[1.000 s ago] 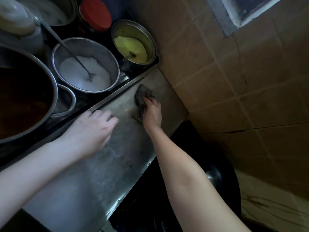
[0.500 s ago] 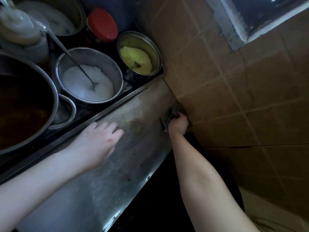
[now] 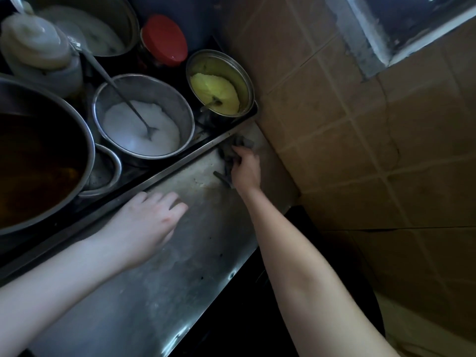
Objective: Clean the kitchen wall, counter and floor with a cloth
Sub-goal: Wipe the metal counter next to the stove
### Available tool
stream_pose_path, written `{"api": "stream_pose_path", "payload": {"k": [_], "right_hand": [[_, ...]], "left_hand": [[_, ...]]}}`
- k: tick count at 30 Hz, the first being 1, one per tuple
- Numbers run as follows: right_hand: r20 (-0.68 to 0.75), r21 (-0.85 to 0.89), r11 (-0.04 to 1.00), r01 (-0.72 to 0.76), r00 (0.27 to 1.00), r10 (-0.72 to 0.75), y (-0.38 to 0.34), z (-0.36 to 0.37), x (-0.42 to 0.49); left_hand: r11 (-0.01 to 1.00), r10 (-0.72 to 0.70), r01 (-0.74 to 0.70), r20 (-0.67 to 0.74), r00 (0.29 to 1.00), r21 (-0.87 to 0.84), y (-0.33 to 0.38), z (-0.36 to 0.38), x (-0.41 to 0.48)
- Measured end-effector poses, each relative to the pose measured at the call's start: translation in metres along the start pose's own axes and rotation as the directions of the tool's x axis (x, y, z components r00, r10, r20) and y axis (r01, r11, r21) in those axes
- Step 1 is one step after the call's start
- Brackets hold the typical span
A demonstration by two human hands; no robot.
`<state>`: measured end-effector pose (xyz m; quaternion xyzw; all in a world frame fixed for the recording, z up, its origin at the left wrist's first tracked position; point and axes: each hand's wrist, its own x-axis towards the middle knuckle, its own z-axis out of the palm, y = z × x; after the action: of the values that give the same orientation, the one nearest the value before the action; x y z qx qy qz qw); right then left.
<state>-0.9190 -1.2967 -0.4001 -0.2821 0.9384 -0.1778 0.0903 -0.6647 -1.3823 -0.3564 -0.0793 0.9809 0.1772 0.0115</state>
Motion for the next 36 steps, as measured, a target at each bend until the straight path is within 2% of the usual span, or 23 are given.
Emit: {"api": "stream_pose_path", "payload": {"k": [3, 6, 9, 11, 14, 16, 19, 21, 23, 25, 30, 33, 36], "right_hand": [[0.023, -0.026, 0.992, 0.127, 0.992, -0.126, 0.005, 0.009, -0.035], [0.104, -0.069, 0.959, 0.276, 0.958, -0.268, 0.015, 0.012, -0.062], [0.14, -0.083, 0.95, 0.301, 0.947, -0.288, 0.026, 0.001, -0.059], [0.106, -0.093, 0.966, 0.24, 0.967, -0.23, 0.033, -0.005, -0.051], [0.003, -0.085, 0.996, 0.023, 1.0, -0.022, 0.043, -0.011, -0.038], [-0.068, -0.043, 0.989, -0.141, 0.988, 0.138, 0.047, -0.015, -0.029], [-0.113, 0.038, 0.956, -0.291, 0.949, 0.293, 0.045, -0.019, -0.017], [-0.122, 0.05, 0.931, -0.36, 0.923, 0.364, 0.039, -0.018, -0.013], [-0.131, 0.017, 0.927, -0.374, 0.919, 0.373, 0.03, -0.014, -0.014], [-0.117, -0.032, 0.95, -0.311, 0.945, 0.305, 0.022, -0.007, -0.025], [-0.009, -0.076, 0.997, -0.021, 1.0, 0.02, -0.002, 0.016, -0.081], [0.053, -0.051, 0.98, 0.193, 0.98, -0.19, -0.013, 0.027, -0.115], [0.151, -0.105, 0.928, 0.359, 0.928, -0.342, -0.01, 0.027, -0.129]], "left_hand": [[1.0, -0.004, 0.003, -0.031, 1.0, -0.021, -0.001, 0.002, -0.004], [0.999, -0.013, 0.012, -0.037, 0.999, -0.03, -0.003, 0.006, -0.006], [1.0, -0.016, 0.015, -0.042, 0.999, -0.026, -0.006, 0.009, -0.008], [1.0, -0.01, 0.008, -0.052, 0.999, -0.028, -0.006, 0.011, -0.01], [0.999, -0.004, 0.001, -0.069, 0.998, -0.036, -0.006, 0.013, -0.013], [0.999, -0.008, 0.005, -0.074, 0.997, -0.04, -0.006, 0.014, -0.016], [0.999, -0.024, 0.021, -0.07, 0.997, -0.044, -0.008, 0.016, -0.021], [0.999, -0.032, 0.03, -0.066, 0.997, -0.04, -0.008, 0.015, -0.023], [0.999, -0.031, 0.028, -0.081, 0.996, -0.034, -0.007, 0.013, -0.026], [0.999, -0.025, 0.023, -0.095, 0.995, -0.025, -0.006, 0.011, -0.028], [1.0, -0.022, 0.021, -0.1, 0.995, -0.013, -0.007, 0.006, -0.038], [1.0, -0.028, 0.027, -0.099, 0.995, -0.005, -0.007, 0.005, -0.044], [1.0, -0.026, 0.025, -0.109, 0.994, -0.008, -0.006, 0.005, -0.045]]}}
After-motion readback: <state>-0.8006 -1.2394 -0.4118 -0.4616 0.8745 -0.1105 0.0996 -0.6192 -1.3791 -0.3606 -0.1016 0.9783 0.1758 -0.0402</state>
